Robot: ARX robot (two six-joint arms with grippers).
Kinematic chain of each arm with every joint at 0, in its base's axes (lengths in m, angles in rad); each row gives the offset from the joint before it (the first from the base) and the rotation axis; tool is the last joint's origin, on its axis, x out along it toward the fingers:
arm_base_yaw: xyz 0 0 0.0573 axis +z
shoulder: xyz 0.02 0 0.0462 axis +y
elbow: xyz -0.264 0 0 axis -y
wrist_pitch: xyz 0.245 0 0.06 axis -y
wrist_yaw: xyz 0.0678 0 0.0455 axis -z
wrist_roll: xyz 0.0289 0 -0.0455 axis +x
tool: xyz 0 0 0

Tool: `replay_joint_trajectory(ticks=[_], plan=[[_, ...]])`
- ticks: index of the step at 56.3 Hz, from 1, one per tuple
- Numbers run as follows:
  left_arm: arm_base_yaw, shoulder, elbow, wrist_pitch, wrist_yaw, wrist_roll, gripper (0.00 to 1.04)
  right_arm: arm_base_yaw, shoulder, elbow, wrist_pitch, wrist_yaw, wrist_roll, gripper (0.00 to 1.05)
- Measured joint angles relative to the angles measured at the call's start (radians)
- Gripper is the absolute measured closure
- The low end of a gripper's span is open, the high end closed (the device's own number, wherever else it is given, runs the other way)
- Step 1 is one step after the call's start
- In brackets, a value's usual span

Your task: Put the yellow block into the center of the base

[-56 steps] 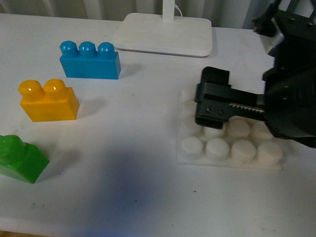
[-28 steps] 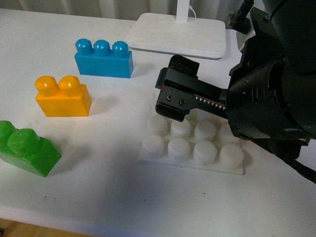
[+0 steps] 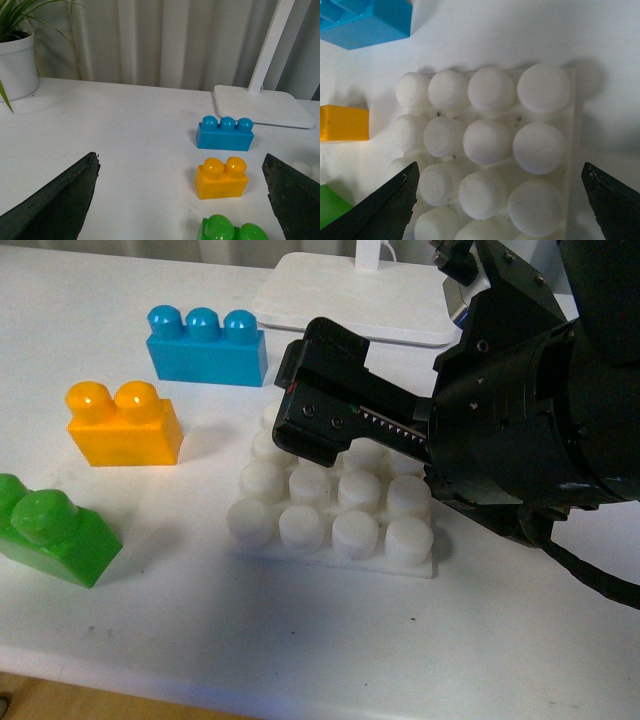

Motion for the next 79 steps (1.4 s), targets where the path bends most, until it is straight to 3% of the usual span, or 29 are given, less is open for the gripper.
replay_joint_trajectory(ticks=[12,36,57,67,72,79], plan=[[0.000,0.000,0.000,0.000,0.000,0.000,0.06,-0.090,-0.106,-0.037,0.006,0.068,-0.174,0.09],[0.000,0.000,0.000,0.000,0.000,0.000,0.06,-0.368,-0.433,-0.140,0.080,-0.018,-0.392,0.09],[0.000,0.000,0.000,0.000,0.000,0.000,0.06,-0.701,-0.898,-0.342,0.008,-0.212,-0.541,0.09],[0.000,0.000,0.000,0.000,0.000,0.000,0.06,-0.891,-1.075,-0.428,-0.005,-0.304,-0.513,0.09],[0.000,0.000,0.000,0.000,0.000,0.000,0.06,-0.909,-1.090,-0.429,0.000,-0.305,-0.504,0.09],[0.000,0.000,0.000,0.000,0.000,0.000,0.06,-0.871,-1.129,-0.520,0.172,-0.239,-0.595,0.28]])
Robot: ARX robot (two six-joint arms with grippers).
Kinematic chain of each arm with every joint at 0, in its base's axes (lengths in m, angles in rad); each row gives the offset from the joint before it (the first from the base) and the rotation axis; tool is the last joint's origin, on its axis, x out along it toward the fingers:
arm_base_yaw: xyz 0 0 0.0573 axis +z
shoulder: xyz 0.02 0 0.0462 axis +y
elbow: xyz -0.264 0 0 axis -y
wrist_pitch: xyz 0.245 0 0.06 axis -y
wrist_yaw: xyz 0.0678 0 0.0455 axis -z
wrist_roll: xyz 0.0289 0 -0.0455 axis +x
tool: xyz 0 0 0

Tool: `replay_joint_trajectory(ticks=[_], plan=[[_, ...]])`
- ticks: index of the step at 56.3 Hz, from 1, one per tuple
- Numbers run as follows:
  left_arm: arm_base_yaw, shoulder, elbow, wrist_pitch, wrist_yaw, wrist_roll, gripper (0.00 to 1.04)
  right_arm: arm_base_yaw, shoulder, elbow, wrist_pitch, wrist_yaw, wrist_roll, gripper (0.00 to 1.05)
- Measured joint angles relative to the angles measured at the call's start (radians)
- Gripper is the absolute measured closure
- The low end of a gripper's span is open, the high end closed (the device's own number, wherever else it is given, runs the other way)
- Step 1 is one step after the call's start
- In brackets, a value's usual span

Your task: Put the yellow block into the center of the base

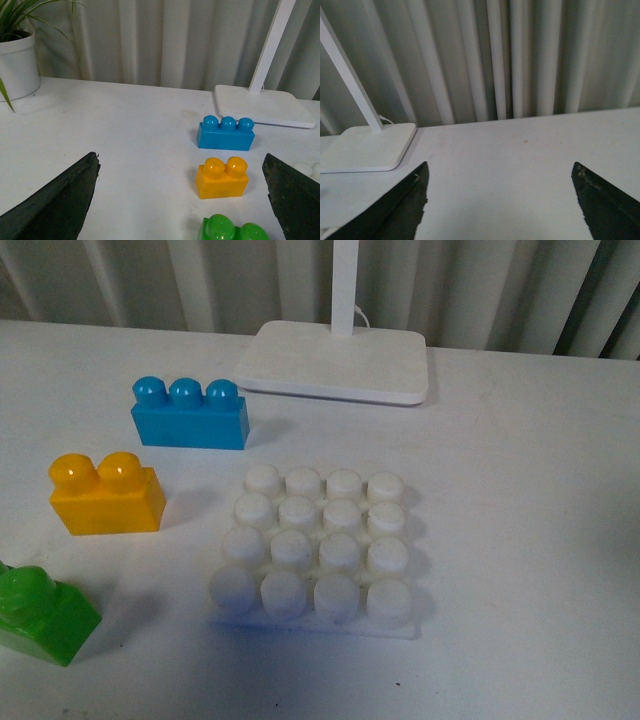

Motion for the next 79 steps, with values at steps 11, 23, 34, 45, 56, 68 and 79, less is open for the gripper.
replay_joint_trajectory(ticks=[11,23,34,45,56,68,79], plan=[[0.000,0.000,0.000,0.000,0.000,0.000,0.06,0.088,-0.094,-0.094,0.010,0.085,-0.054,0.66],[0.000,0.000,0.000,0.000,0.000,0.000,0.06,0.232,-0.194,-0.164,-0.018,0.241,-0.066,1.04],[0.000,0.000,0.000,0.000,0.000,0.000,0.06,0.259,-0.253,-0.194,-0.043,0.250,-0.066,1.04],[0.000,0.000,0.000,0.000,0.000,0.000,0.06,0.259,-0.303,-0.216,-0.072,0.250,-0.066,1.04],[0.000,0.000,0.000,0.000,0.000,0.000,0.06,0.259,-0.392,-0.252,-0.130,0.250,-0.066,1.04],[0.000,0.000,0.000,0.000,0.000,0.000,0.06,0.259,-0.519,-0.253,-0.247,0.249,-0.066,1.04],[0.000,0.000,0.000,0.000,0.000,0.000,0.06,0.259,-0.519,-0.253,-0.247,0.249,-0.068,0.93]])
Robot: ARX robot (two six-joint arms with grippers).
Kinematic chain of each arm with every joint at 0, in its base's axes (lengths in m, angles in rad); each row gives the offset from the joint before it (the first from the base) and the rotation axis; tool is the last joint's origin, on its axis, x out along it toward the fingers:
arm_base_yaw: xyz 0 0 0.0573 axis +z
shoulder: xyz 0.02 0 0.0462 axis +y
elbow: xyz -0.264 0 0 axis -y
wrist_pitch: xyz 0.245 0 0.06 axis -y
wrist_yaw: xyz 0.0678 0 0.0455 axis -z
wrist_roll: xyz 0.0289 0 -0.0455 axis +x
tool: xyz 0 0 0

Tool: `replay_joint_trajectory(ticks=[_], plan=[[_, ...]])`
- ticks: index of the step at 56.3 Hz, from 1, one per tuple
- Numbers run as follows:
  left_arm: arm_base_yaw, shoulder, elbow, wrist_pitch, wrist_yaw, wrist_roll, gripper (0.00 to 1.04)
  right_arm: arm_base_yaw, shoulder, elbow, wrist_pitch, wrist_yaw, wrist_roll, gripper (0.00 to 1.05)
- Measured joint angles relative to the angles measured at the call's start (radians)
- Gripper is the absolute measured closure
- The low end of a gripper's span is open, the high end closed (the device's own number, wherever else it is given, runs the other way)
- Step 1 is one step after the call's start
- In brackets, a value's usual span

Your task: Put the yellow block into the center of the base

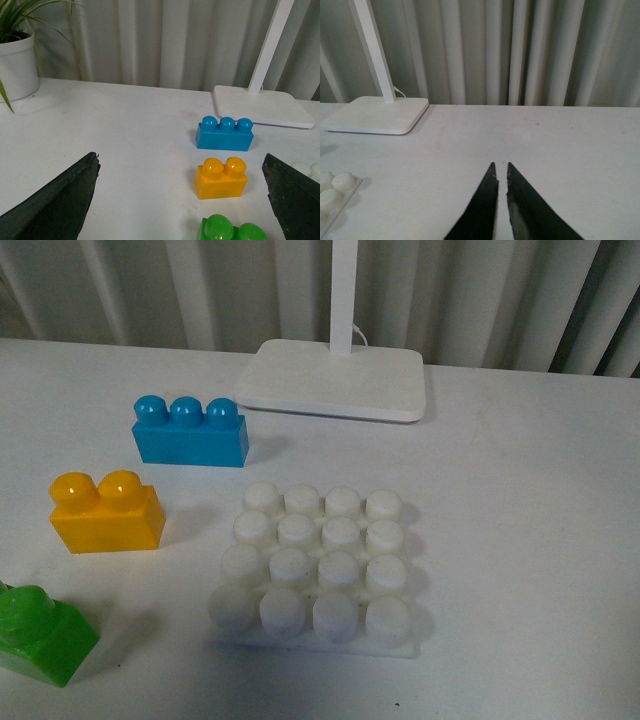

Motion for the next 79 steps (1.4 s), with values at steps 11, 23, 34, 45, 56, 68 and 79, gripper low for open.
replay_joint_trajectory(ticks=[11,23,34,45,56,68,79], plan=[[-0.019,0.038,0.021,-0.057,-0.063,-0.054,0.06,0.000,0.000,0.000,0.000,0.000,0.000,0.55],[0.085,0.448,0.213,0.076,0.190,0.060,0.06,0.000,0.000,0.000,0.000,0.000,0.000,0.11],[0.093,0.826,0.496,-0.022,0.385,0.433,0.06,0.000,0.000,0.000,0.000,0.000,0.000,0.09],[-0.010,1.121,0.816,-0.397,0.386,0.952,0.06,0.000,0.000,0.000,0.000,0.000,0.000,0.09],[-0.081,1.327,0.999,-0.671,0.284,1.246,0.06,0.000,0.000,0.000,0.000,0.000,0.000,0.09],[-0.093,1.484,1.101,-0.772,0.208,1.337,0.06,0.000,0.000,0.000,0.000,0.000,0.000,0.09],[-0.098,1.604,1.176,-0.766,0.200,1.337,0.06,0.000,0.000,0.000,0.000,0.000,0.000,0.09]])
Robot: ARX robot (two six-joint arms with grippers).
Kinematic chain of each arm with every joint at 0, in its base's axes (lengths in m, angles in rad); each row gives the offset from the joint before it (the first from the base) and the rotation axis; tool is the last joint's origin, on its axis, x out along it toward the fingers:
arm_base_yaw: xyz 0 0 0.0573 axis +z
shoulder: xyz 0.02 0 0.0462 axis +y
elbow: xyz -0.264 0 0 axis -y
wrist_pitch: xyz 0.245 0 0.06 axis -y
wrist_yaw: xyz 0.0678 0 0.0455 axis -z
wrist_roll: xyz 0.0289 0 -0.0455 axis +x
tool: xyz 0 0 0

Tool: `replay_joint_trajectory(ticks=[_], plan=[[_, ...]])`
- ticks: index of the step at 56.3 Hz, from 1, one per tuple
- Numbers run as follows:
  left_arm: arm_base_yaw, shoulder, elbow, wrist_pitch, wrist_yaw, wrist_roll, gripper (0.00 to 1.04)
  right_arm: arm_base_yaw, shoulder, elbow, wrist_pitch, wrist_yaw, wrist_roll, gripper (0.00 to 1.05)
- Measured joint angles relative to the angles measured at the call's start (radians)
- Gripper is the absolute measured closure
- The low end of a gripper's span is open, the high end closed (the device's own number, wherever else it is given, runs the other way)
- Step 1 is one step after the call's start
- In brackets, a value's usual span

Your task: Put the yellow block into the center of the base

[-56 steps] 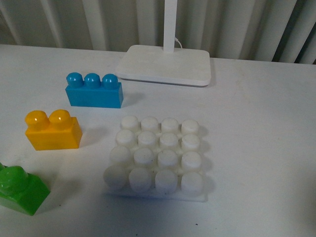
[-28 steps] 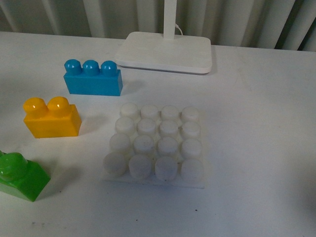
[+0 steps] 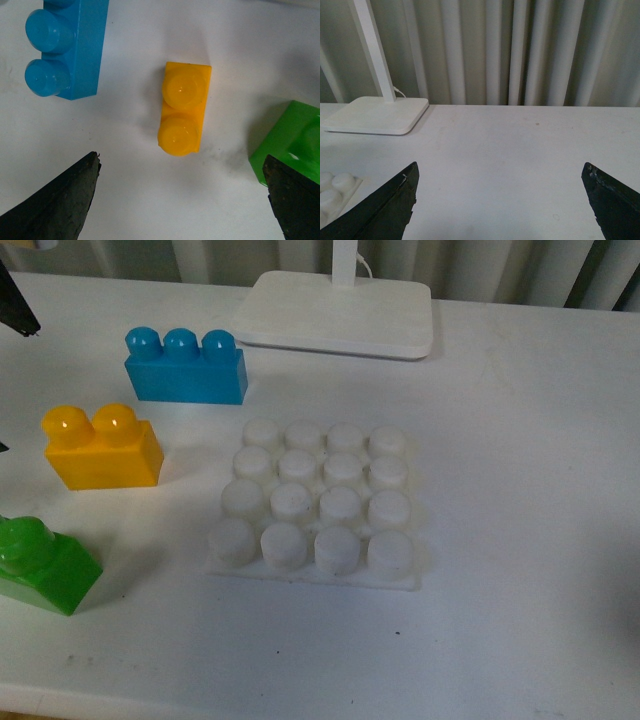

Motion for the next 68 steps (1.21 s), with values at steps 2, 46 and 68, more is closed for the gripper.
replay_joint_trajectory(ticks=[2,46,68], plan=[[-0.001,0.018,0.006,0.011,-0.008,-0.001,0.06,0.000,0.000,0.000,0.000,0.000,0.000,0.09],[-0.044,0.207,0.077,0.043,-0.015,-0.055,0.21,0.000,0.000,0.000,0.000,0.000,0.000,0.09],[-0.084,0.215,0.088,-0.032,0.030,-0.052,0.74,0.000,0.000,0.000,0.000,0.000,0.000,0.09]])
